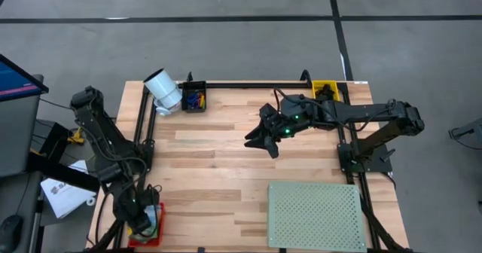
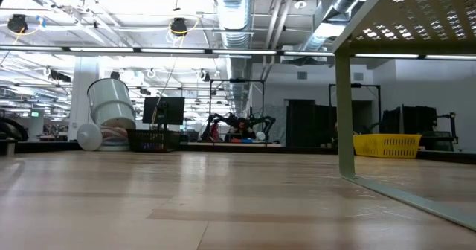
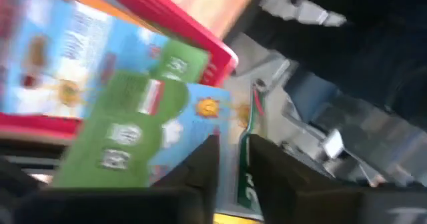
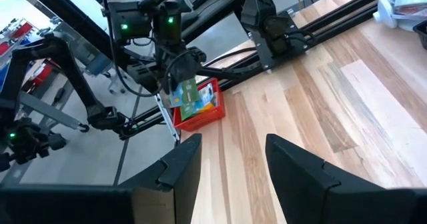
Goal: Pick & Place Office Desk Supplies
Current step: Put the green crayon box into the orange bin
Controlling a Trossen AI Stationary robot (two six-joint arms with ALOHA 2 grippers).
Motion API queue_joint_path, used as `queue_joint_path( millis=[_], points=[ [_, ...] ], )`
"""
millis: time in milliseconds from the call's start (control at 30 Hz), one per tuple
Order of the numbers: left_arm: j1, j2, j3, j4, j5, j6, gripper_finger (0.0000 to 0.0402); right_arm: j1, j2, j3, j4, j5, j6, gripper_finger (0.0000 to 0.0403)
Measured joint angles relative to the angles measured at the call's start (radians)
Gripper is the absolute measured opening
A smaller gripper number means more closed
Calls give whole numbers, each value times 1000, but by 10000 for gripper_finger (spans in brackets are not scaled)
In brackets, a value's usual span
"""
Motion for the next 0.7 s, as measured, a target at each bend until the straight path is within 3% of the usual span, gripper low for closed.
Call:
queue_joint_path(
  millis=[167, 333, 500, 700],
  points=[
    [0, 0, 0, -50, -74, -2, 124, 7, 0, 0, 0, 0, 1, 164],
    [0, 2, 0, -84, -95, -2, 149, 8, 0, 0, 0, 0, 11, 164],
    [-1, 25, 0, -97, -106, 2, 146, 7, 0, 0, 0, 1, 11, 164],
    [-2, 48, 0, -103, -171, -3, 95, 8, 0, 0, 0, 1, 11, 164]
  ],
)
